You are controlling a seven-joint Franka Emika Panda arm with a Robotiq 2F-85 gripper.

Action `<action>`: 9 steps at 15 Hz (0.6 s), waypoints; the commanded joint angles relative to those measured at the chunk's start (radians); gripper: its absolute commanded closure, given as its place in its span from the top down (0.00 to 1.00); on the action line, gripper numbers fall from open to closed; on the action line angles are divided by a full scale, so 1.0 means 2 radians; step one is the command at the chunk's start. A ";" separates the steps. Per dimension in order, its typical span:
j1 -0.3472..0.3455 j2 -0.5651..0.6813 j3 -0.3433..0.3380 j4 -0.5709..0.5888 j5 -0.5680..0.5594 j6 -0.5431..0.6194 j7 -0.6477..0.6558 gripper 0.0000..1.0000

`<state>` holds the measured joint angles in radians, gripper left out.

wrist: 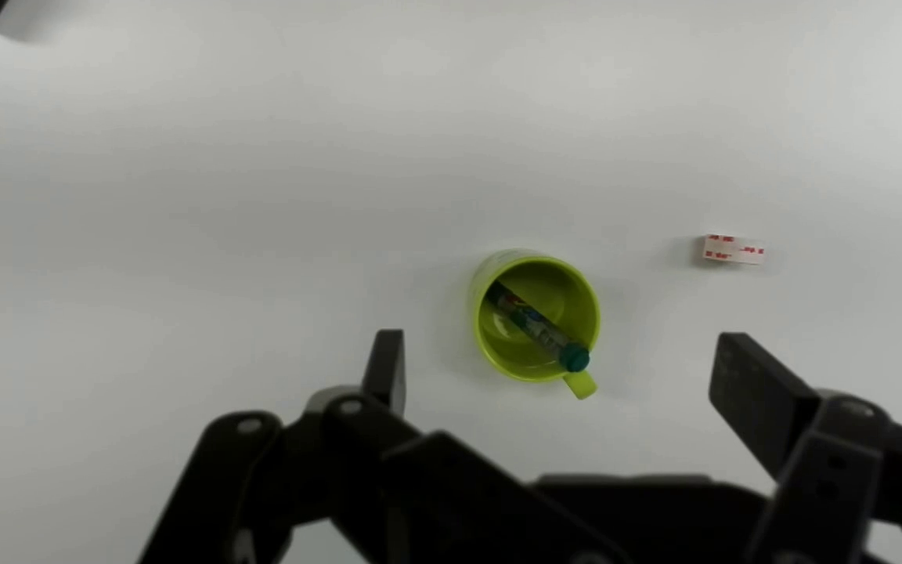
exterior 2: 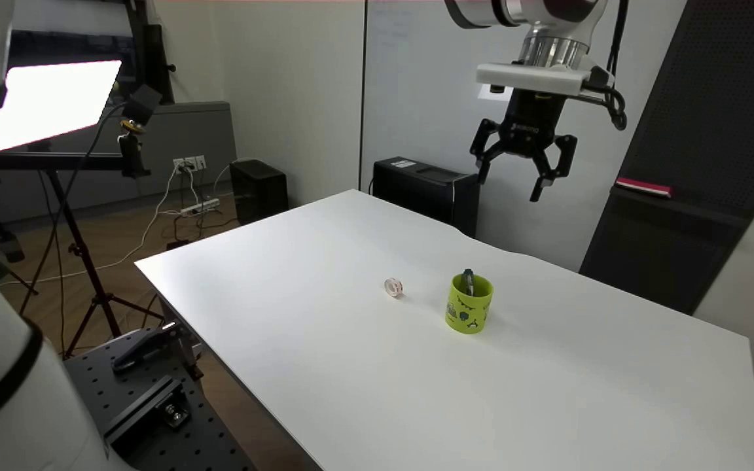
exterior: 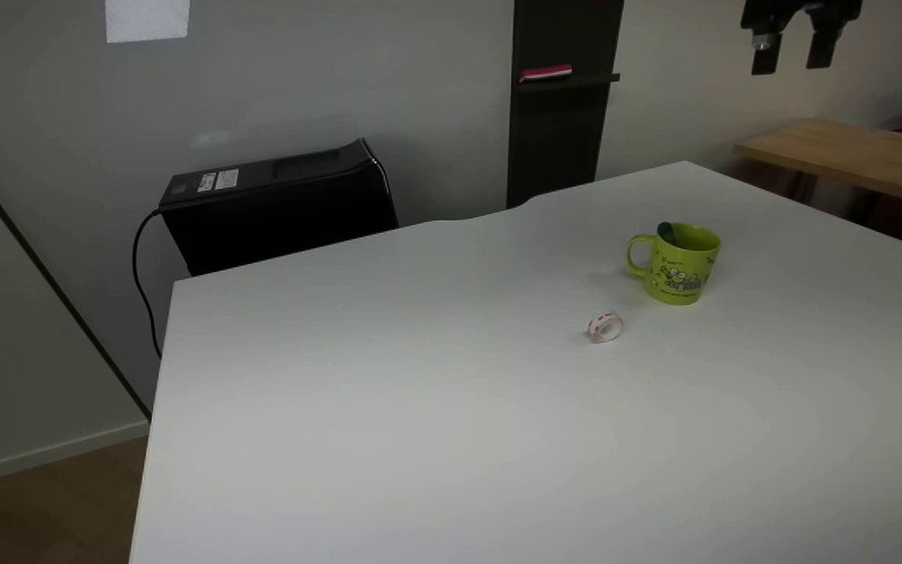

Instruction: Remove the marker out of the cup and put it on the table

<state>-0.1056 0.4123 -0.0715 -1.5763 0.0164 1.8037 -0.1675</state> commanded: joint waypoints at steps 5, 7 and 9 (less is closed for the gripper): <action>0.001 0.033 0.010 0.025 -0.047 -0.045 -0.057 1.00; -0.002 0.052 0.017 0.037 -0.056 -0.060 -0.095 1.00; -0.003 0.074 0.021 0.050 -0.066 -0.068 -0.127 1.00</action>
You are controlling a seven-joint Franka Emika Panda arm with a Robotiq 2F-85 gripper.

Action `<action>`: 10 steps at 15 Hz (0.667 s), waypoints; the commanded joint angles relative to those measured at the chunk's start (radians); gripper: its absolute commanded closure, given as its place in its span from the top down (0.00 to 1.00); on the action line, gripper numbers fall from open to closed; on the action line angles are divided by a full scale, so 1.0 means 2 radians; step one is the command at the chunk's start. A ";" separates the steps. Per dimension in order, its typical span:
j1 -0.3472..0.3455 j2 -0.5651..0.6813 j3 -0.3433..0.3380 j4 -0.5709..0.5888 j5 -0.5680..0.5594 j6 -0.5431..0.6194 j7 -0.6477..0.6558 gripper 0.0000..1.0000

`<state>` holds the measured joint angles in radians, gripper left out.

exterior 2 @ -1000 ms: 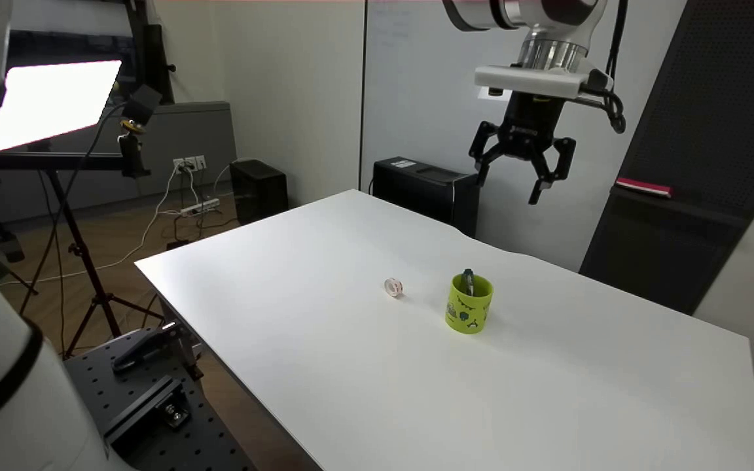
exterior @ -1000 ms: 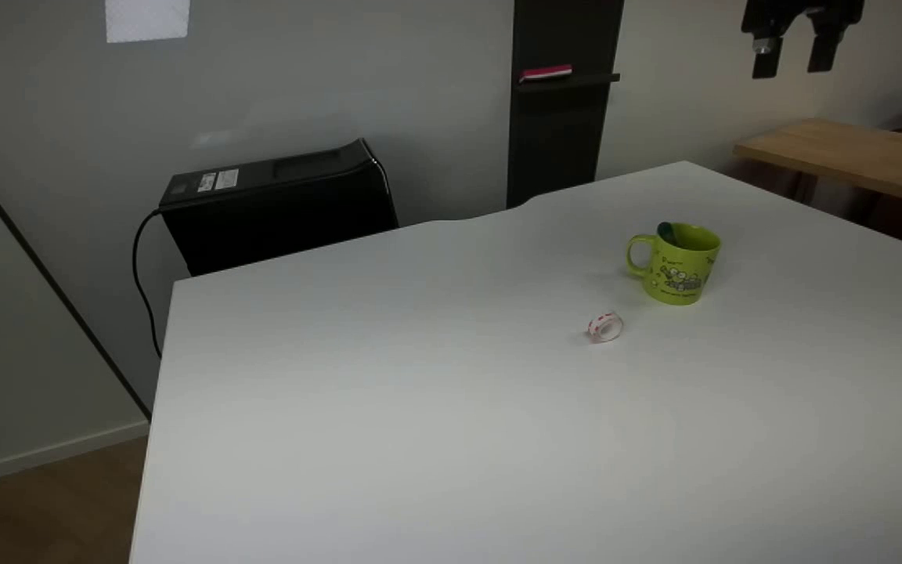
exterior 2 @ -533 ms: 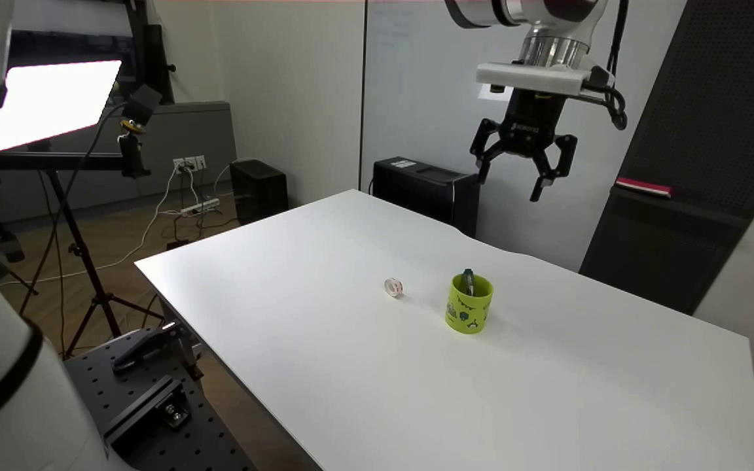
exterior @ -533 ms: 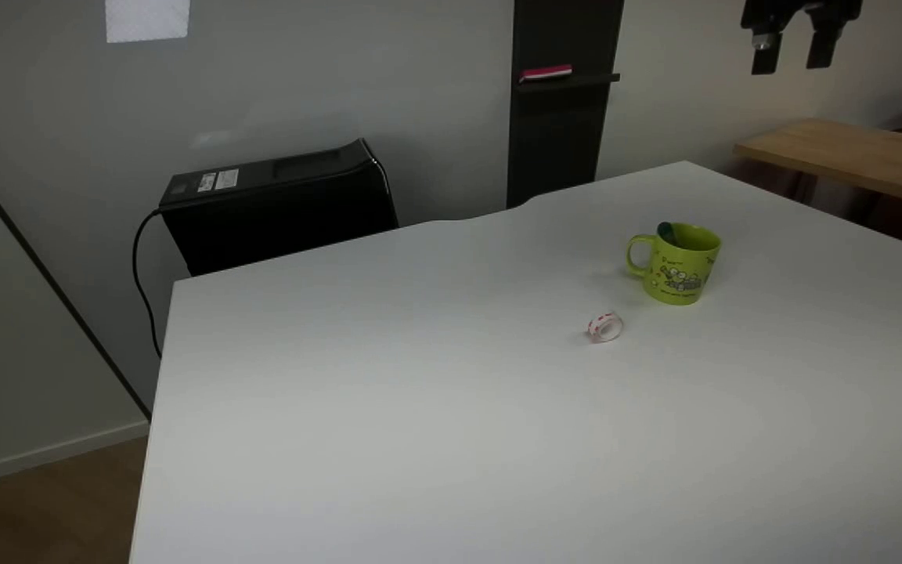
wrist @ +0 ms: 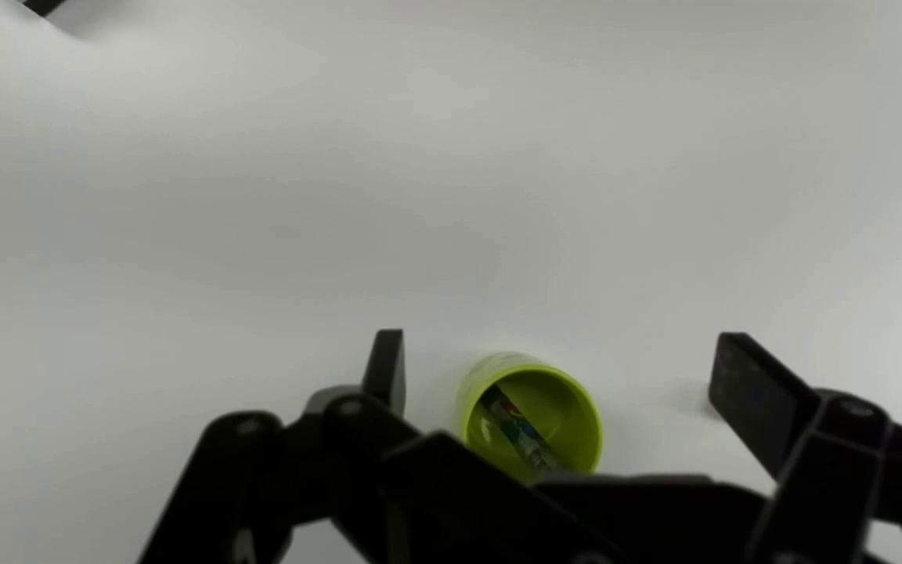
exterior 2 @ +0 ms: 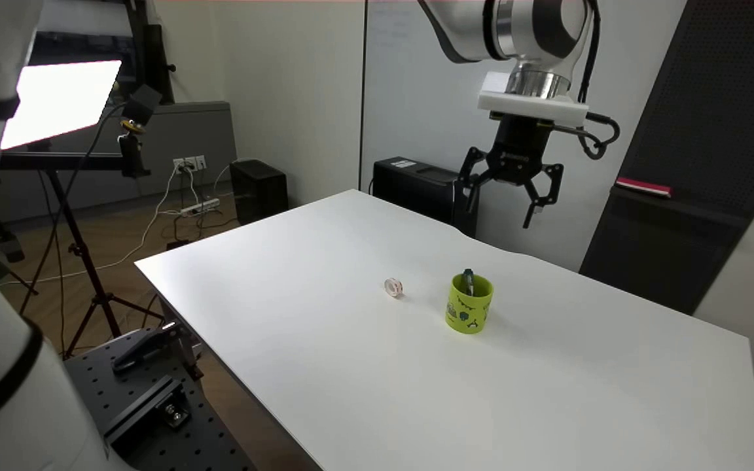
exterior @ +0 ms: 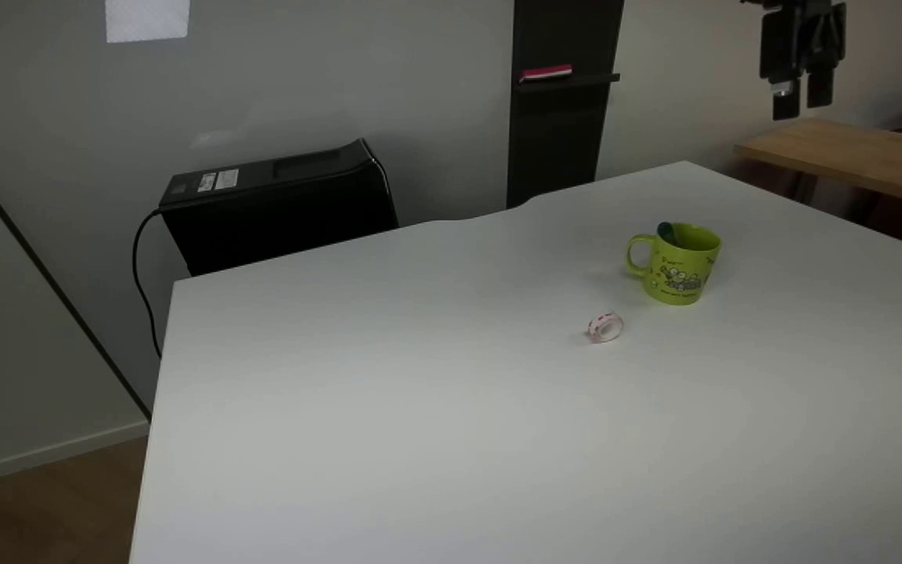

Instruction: Remove the marker out of the cup and put it on the table

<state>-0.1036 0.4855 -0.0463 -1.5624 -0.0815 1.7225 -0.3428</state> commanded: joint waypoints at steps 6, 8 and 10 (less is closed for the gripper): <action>0.001 0.127 0.011 0.122 -0.065 -0.023 -0.091 1.00; 0.006 0.154 0.012 0.152 -0.085 -0.022 -0.101 1.00; 0.011 0.178 0.015 0.180 -0.099 -0.021 -0.108 1.00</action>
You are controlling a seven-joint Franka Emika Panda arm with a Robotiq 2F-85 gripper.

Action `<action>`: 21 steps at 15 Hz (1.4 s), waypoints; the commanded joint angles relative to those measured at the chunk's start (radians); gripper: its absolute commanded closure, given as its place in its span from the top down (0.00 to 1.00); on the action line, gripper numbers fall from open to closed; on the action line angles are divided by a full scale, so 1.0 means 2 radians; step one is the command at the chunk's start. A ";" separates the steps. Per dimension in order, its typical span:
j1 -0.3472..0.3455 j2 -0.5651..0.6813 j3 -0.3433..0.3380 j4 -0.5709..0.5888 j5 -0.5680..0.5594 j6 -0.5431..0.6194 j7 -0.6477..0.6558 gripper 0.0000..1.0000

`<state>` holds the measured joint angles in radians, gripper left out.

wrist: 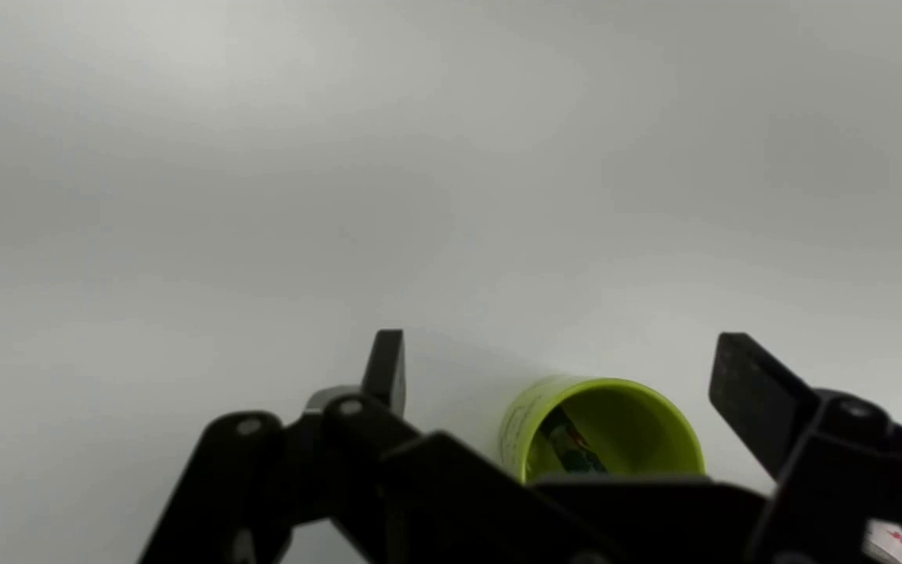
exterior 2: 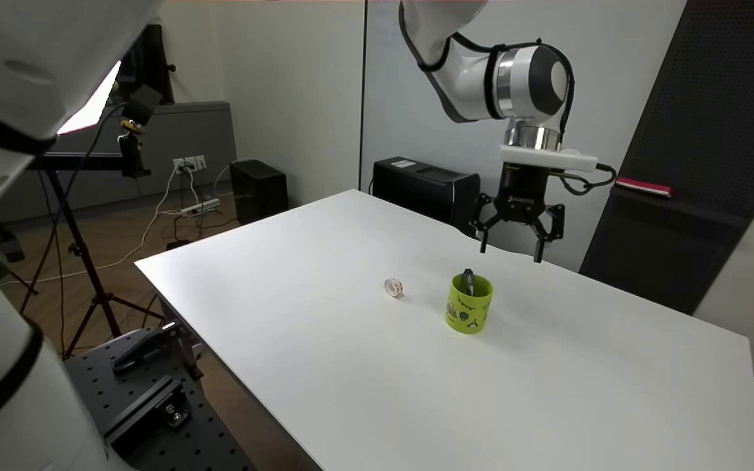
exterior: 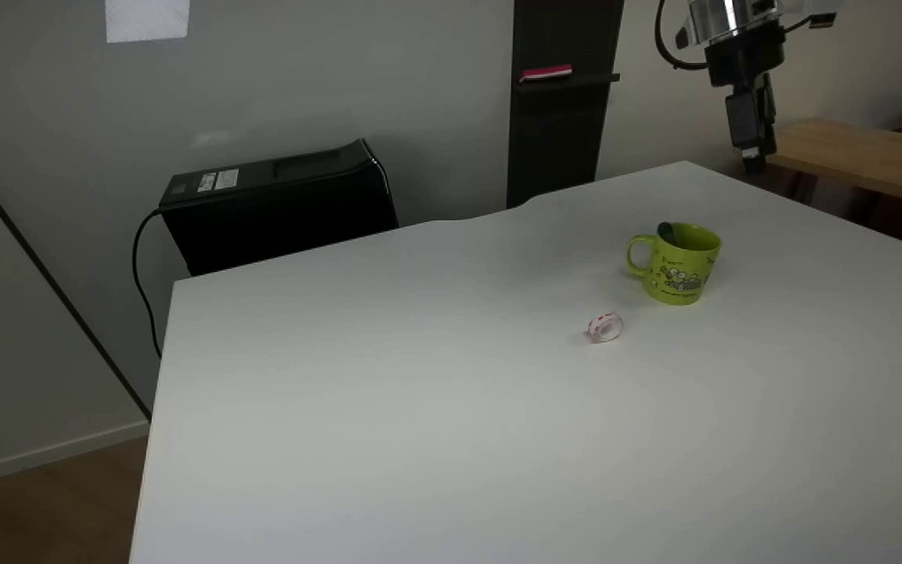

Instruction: Remove the marker out of the cup and put it on the table

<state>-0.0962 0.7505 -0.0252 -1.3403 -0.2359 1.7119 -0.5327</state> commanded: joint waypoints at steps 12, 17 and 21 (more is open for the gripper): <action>0.055 0.138 0.012 0.177 -0.044 -0.035 -0.055 1.00; 0.059 0.159 0.005 0.201 -0.048 -0.065 -0.049 1.00; 0.059 0.174 0.004 0.217 -0.048 -0.073 -0.048 1.00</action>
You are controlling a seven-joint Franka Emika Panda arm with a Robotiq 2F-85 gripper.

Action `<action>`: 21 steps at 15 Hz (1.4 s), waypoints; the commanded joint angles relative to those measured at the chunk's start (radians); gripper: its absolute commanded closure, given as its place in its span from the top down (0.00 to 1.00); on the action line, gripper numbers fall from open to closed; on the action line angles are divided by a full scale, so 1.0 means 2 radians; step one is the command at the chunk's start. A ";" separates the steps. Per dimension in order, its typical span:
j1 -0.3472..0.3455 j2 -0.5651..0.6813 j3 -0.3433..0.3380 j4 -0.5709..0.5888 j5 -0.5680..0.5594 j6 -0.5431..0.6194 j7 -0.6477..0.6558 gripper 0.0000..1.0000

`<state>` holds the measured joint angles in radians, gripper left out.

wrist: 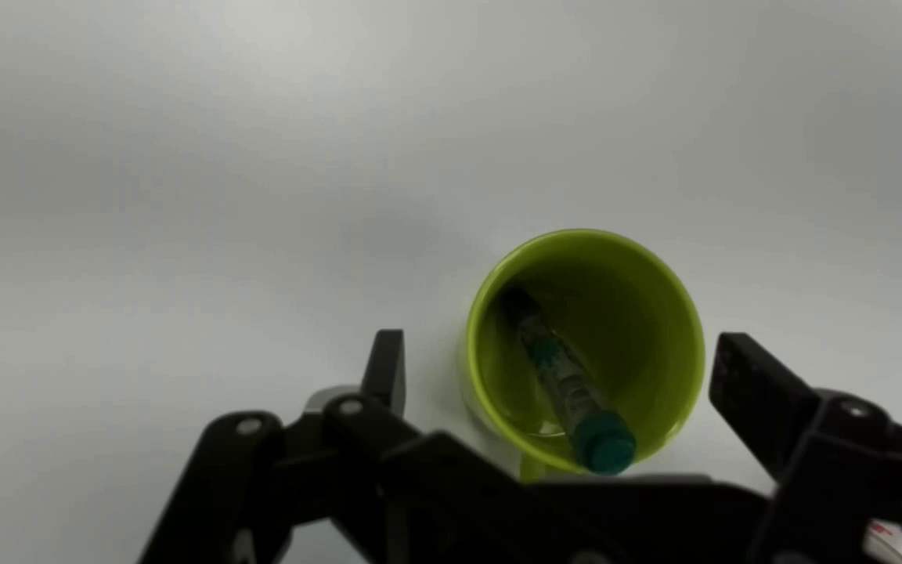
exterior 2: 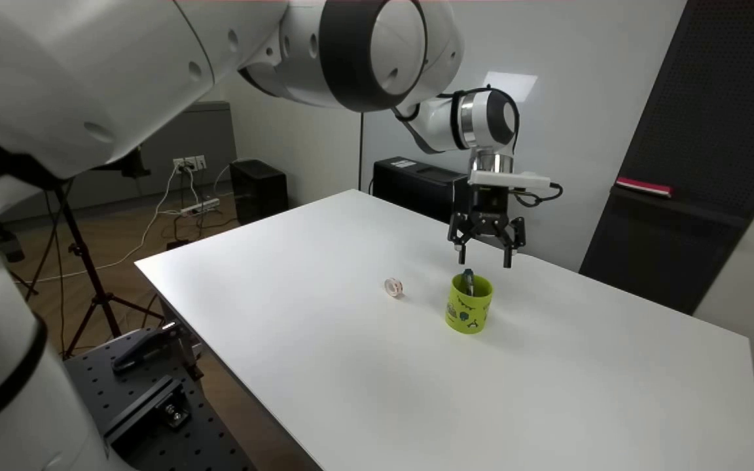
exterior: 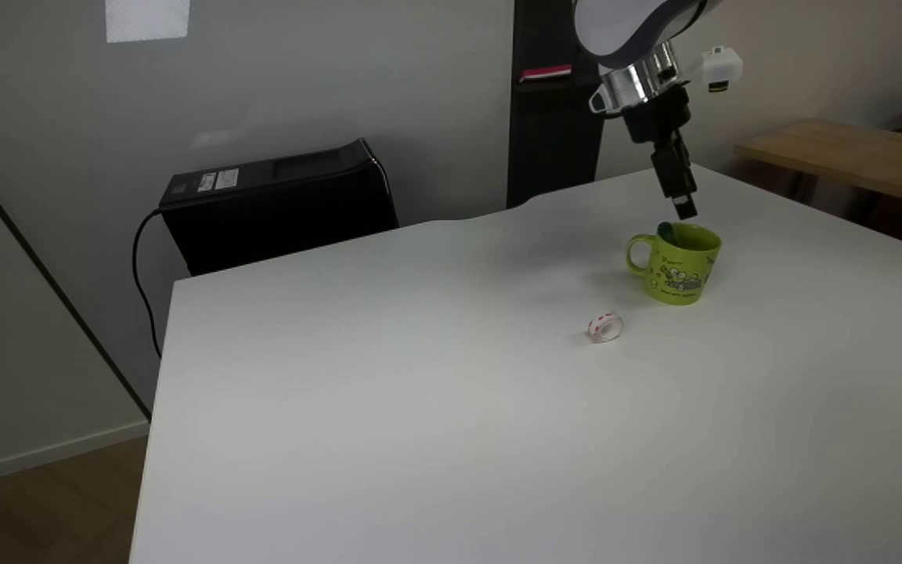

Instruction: Remove the marker out of the cup and put it on the table

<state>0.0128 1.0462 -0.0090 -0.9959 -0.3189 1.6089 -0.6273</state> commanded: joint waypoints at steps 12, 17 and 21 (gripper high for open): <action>0.008 0.057 -0.004 0.084 0.003 -0.010 0.022 1.00; 0.008 0.062 -0.005 0.091 0.003 -0.005 0.030 1.00; 0.008 0.067 -0.006 0.096 0.003 -0.005 0.034 1.00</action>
<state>0.0218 1.1422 -0.0094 -0.8717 -0.3166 1.6132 -0.5888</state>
